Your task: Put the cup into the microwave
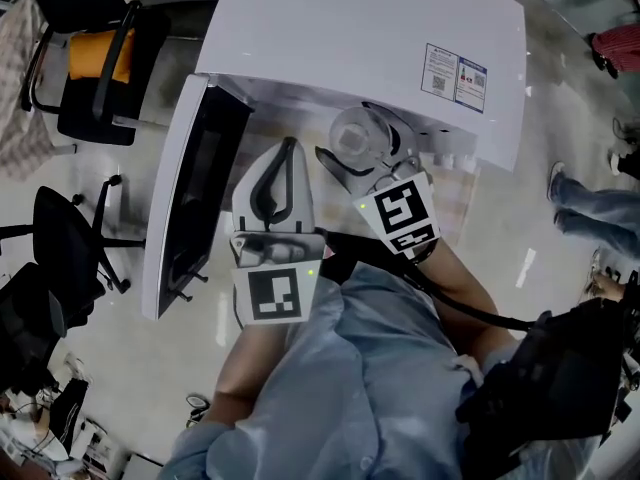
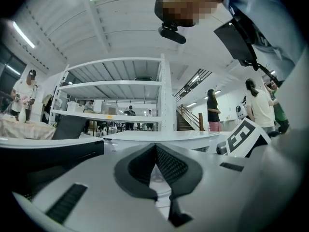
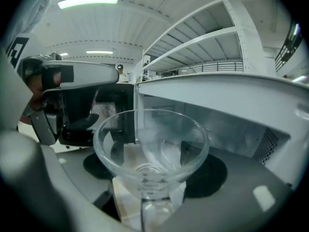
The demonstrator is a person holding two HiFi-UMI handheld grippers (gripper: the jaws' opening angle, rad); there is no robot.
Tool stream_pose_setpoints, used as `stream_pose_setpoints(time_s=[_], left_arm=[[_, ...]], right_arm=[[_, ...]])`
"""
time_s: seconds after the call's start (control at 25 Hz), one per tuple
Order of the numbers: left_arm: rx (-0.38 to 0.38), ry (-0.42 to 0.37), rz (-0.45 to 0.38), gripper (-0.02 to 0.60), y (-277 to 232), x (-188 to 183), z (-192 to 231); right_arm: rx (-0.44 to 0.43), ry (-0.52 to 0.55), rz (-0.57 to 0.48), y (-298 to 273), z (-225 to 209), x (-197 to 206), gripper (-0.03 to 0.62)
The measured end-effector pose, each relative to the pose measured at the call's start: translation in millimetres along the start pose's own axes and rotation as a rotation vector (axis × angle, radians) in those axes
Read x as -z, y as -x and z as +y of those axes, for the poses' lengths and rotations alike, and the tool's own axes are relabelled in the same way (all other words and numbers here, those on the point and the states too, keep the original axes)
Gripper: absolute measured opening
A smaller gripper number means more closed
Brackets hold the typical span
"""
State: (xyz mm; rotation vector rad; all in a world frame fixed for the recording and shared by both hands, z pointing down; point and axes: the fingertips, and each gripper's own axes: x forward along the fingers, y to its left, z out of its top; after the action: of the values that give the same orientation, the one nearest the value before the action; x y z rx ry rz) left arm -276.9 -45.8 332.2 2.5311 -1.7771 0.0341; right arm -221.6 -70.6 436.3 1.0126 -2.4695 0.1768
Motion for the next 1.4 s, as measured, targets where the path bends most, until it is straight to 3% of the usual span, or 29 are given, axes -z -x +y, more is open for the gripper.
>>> stream_pose_setpoints(time_s=[0.8,1.4], left_arm=[[0.034,0.054,0.041,0.008,-13.1,21.7,32.9],[0.03,0.078,0.073,0.008,-26.7,37.7,39.3]], right_arm=[[0.129,-0.019,0.013,-46.1,-32.1,-5.0,0.379],[0.154,-0.057,0.033,-71.7,-53.8,16.8,0.379]])
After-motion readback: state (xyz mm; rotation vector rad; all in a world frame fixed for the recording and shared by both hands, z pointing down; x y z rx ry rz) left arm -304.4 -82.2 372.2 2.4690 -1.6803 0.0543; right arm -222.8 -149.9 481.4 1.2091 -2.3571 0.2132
